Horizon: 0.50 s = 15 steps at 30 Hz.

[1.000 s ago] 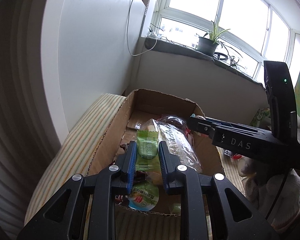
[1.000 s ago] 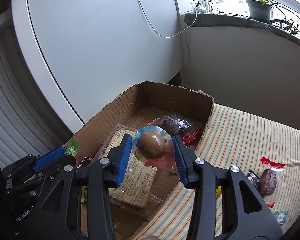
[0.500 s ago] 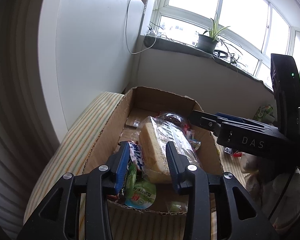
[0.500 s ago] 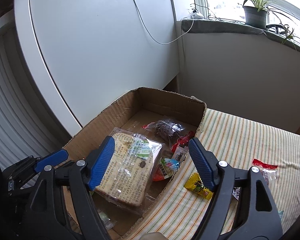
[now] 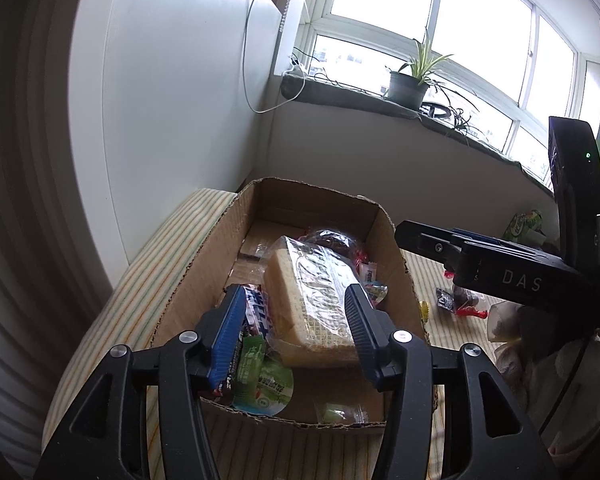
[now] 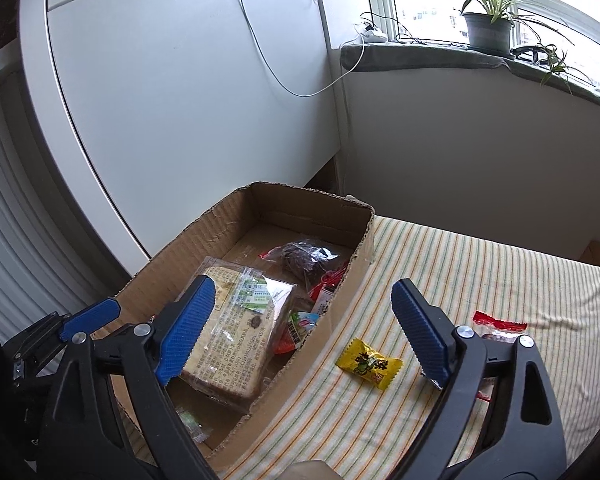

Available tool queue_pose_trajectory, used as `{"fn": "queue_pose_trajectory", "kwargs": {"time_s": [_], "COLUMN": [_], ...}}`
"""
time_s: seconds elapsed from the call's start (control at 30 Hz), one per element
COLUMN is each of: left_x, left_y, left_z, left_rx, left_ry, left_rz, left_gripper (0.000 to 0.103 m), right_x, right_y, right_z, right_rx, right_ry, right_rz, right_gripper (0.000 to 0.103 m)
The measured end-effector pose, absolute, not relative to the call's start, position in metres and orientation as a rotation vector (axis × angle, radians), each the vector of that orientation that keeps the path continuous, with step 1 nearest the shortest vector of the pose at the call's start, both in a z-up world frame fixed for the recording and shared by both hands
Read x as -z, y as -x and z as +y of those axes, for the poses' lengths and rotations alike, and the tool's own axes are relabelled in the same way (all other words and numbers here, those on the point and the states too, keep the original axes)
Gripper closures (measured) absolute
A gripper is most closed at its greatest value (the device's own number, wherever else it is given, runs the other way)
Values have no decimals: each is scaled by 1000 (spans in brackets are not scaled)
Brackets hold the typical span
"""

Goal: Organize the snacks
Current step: 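Withdraw both grippers from the box back over the snacks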

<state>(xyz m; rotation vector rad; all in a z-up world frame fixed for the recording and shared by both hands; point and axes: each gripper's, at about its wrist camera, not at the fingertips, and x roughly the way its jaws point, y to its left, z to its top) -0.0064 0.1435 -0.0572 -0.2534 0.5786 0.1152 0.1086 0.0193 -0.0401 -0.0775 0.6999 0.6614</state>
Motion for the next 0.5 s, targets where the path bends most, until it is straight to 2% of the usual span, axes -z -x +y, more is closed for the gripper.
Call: {"fn": "queue_pose_trajectory", "kwargs": {"time_s": [0.5], "left_x": [51], "left_y": [-5], "left_z": [111], "left_rx": [-76], "left_ry": [212], "left_rz": [581], "left_gripper": [51], "right_x": [30], "right_y": [-105], "right_z": [-25], "right_rx": [-603], "right_ry": [71], "right_rz": [671], "right_gripper": [10]}}
